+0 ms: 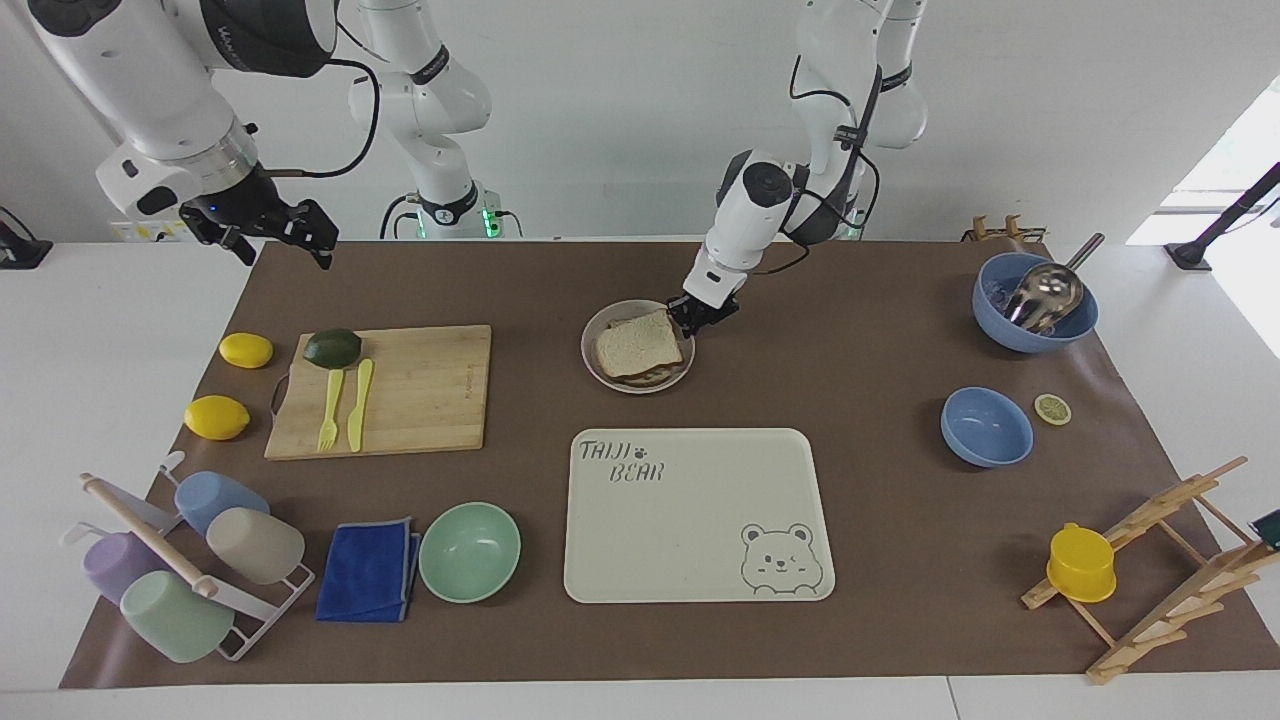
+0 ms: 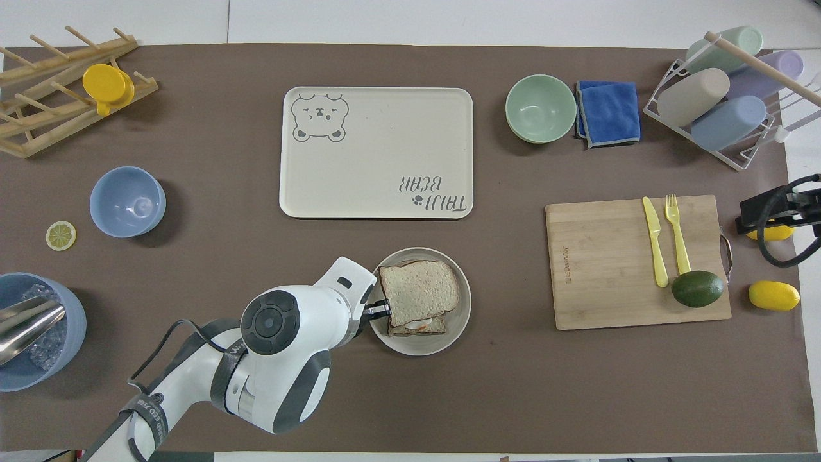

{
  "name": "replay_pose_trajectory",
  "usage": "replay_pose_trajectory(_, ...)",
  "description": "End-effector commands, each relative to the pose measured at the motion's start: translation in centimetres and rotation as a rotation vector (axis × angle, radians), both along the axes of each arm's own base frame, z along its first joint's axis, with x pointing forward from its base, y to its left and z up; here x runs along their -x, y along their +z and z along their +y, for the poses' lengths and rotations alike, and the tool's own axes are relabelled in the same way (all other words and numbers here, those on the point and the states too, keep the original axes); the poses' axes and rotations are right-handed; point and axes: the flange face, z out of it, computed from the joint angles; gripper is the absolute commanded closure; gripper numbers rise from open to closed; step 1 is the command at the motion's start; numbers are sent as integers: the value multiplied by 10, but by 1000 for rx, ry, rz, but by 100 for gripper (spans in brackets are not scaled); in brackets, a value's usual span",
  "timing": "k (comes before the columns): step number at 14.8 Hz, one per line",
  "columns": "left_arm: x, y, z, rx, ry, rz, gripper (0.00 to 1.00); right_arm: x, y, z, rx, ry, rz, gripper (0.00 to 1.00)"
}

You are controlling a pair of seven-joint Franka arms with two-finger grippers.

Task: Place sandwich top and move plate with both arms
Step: 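Slide the plate with the left gripper onto the bear tray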

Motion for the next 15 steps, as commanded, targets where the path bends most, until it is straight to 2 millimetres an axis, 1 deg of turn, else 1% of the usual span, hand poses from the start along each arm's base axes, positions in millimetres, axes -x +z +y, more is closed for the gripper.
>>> replay_pose_trajectory(1, -37, 33, 11, 28, 27, 46, 100, 5, 2, -1, -4, 18, 9, 0)
replay_pose_trajectory(3, -80, 73, 28, 50, 36, 77, 100, 5, 2, -2, -4, 17, 7, 0)
replay_pose_trajectory(5, -130, 93, 48, 74, 43, 85, 100, 5, 2, -2, -4, 17, 7, 0)
replay_pose_trajectory(6, -146, 99, 60, 85, 69, 64, 100, 5, 2, -2, -4, 17, 9, 0)
replay_pose_trajectory(7, -162, 96, 68, 92, 85, 53, 100, 5, 2, -2, -4, 17, 9, 0)
replay_pose_trajectory(9, -204, 88, 71, 112, 105, 38, 100, 5, 2, -2, -3, 17, 9, 0)
replay_pose_trajectory(10, -224, 84, 76, 119, 125, 35, 100, 5, 2, -2, -4, 17, 9, 0)
replay_pose_trajectory(11, -241, 74, 86, 118, 143, 36, 100, 5, 2, -2, -4, 17, 9, 0)
replay_pose_trajectory(12, -254, 60, 90, 110, 152, 38, 100, 5, 2, -3, -3, 17, 7, 0)
replay_pose_trajectory(13, -265, 49, 87, 116, 158, 35, 100, 5, 2, -2, -4, 17, 9, 0)
replay_pose_trajectory(14, -275, 41, 84, 119, 162, 24, 100, 5, 2, -2, -4, 17, 9, 0)
replay_pose_trajectory(15, -278, 39, 85, 117, 162, 17, 100, 5, 2, -2, -3, 17, 9, 0)
